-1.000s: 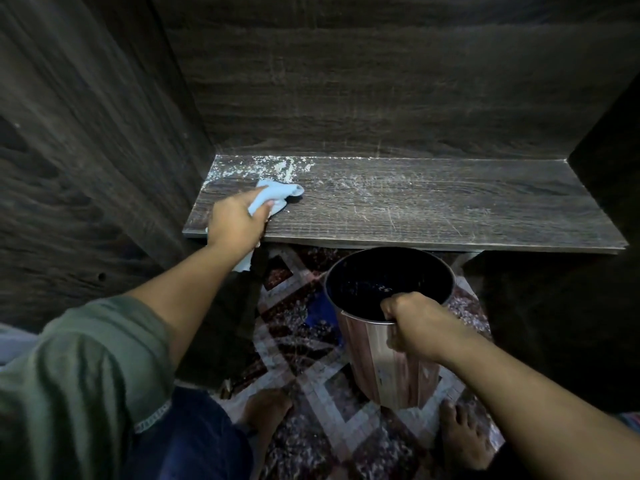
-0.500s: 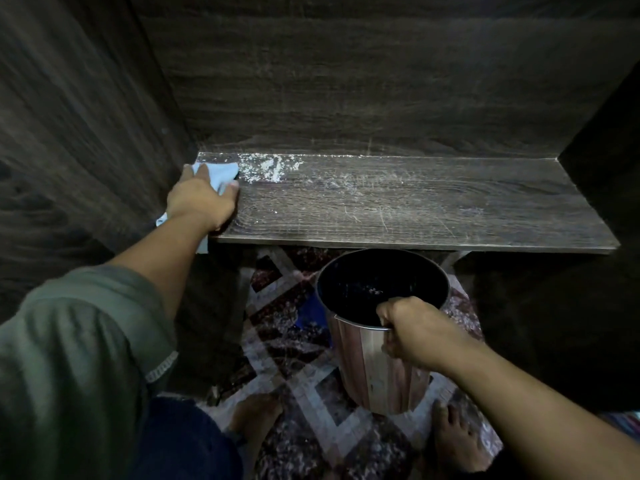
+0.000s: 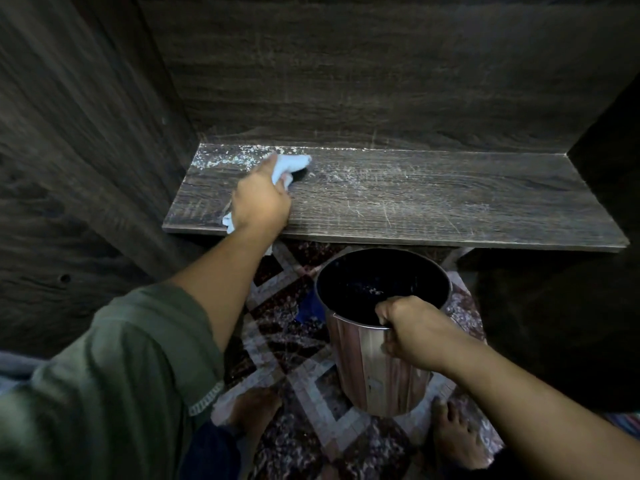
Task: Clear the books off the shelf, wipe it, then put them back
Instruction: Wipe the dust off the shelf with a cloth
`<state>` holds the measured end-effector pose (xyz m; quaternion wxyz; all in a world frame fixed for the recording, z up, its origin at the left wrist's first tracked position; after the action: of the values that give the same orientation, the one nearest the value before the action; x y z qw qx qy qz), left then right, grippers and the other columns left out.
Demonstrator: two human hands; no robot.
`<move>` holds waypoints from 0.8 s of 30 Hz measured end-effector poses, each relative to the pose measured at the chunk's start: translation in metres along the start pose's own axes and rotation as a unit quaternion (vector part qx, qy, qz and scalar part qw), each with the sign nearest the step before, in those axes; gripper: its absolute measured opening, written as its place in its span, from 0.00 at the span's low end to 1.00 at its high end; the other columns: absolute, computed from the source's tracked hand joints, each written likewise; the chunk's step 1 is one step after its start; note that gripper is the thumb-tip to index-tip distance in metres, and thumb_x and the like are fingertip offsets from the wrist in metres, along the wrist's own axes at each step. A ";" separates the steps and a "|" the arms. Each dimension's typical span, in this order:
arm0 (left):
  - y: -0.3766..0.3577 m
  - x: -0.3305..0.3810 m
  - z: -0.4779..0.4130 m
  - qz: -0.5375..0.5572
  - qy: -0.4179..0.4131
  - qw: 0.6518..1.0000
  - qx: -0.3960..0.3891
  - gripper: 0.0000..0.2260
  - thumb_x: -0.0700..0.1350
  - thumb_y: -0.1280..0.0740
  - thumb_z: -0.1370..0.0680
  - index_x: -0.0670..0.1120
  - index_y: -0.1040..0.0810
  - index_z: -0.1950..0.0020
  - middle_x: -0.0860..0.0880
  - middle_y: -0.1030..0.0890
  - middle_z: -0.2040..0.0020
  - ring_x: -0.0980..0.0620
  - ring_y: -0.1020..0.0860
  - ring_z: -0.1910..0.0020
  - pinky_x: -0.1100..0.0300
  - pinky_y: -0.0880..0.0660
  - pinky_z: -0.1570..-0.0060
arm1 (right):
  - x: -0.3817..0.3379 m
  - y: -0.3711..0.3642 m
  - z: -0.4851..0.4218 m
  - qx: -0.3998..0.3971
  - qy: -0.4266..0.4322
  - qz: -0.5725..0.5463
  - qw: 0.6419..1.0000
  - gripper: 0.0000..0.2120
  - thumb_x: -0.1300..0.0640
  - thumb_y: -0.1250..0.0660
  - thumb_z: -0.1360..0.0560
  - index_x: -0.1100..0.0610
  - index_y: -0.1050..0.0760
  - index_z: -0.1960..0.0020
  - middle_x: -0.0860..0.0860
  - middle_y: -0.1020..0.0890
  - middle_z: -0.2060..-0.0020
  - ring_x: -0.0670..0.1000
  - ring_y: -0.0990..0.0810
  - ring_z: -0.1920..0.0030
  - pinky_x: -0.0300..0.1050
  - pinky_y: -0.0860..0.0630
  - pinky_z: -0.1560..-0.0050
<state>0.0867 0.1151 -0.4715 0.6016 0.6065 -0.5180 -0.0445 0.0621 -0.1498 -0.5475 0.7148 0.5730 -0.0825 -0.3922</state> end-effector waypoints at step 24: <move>-0.044 0.034 0.038 -0.110 -0.047 0.992 -0.027 0.19 0.58 0.44 0.18 0.57 0.30 0.28 0.54 0.30 0.28 0.47 0.27 0.37 0.57 0.33 0.43 | 0.008 0.003 0.012 0.000 -0.009 0.005 1.000 0.12 0.58 0.30 0.31 0.52 0.34 0.59 0.49 0.29 0.58 0.54 0.25 0.54 0.42 0.35 0.60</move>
<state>0.1019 0.0539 -0.4969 0.5842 0.6403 -0.4746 -0.1534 0.0626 -0.1638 -0.5435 0.7157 0.5692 -0.0918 -0.3943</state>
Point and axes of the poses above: each hand's wrist, its own z-axis away from the middle knuckle, its own y-axis out of the back of the hand, x = y × z, the point moved 8 cm from there along -z, towards the middle knuckle
